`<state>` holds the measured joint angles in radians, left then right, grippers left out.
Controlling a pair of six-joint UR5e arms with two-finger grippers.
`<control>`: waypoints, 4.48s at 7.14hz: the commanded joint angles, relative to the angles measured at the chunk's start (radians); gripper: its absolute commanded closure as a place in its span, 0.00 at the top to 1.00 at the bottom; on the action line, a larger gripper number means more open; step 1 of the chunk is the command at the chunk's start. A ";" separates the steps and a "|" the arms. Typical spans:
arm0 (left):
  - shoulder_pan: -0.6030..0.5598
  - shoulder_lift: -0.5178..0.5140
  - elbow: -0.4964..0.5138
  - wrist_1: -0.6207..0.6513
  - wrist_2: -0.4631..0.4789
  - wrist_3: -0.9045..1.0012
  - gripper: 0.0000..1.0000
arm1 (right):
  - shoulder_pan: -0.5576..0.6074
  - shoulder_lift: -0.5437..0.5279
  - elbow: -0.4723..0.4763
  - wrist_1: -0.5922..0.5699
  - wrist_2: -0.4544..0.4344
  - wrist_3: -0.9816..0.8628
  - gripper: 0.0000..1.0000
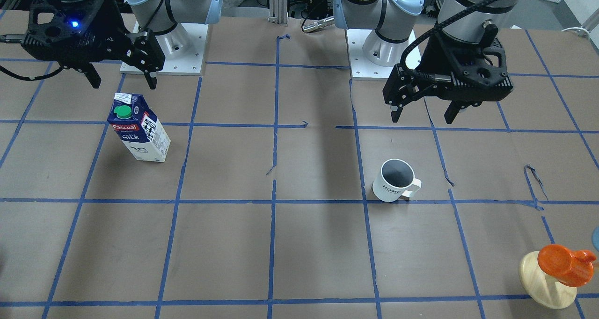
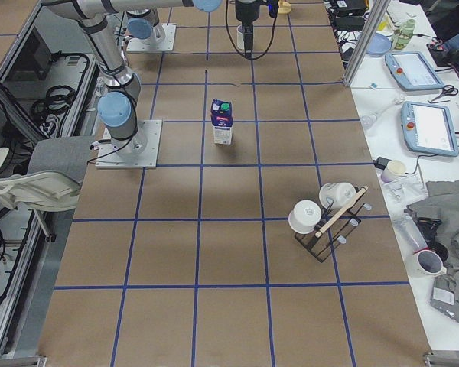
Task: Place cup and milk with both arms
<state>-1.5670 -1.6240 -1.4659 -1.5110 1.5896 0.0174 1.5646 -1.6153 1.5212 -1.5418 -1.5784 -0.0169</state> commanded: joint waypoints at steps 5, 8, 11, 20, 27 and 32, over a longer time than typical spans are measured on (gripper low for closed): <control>0.306 -0.031 -0.248 0.007 -0.016 0.153 1.00 | 0.000 0.000 0.001 0.000 0.001 0.000 1.00; 0.294 -0.105 -0.407 0.280 -0.072 0.130 1.00 | 0.000 0.000 0.002 0.000 0.002 0.000 1.00; 0.282 -0.161 -0.438 0.332 -0.130 0.104 0.90 | 0.000 0.000 0.002 0.000 0.000 0.000 1.00; 0.161 -0.169 -0.391 0.408 -0.137 0.023 0.00 | 0.000 0.000 0.004 -0.001 0.000 -0.003 1.00; -0.171 -0.526 0.108 0.436 -0.195 -0.335 0.00 | -0.002 0.015 -0.003 0.009 -0.015 -0.012 1.00; -0.215 -0.622 0.165 0.445 -0.135 -0.391 0.00 | -0.018 0.067 0.007 -0.001 -0.020 -0.018 1.00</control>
<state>-1.7743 -2.2302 -1.3099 -1.0695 1.4534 -0.3497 1.5551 -1.5726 1.5255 -1.5480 -1.5940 -0.0270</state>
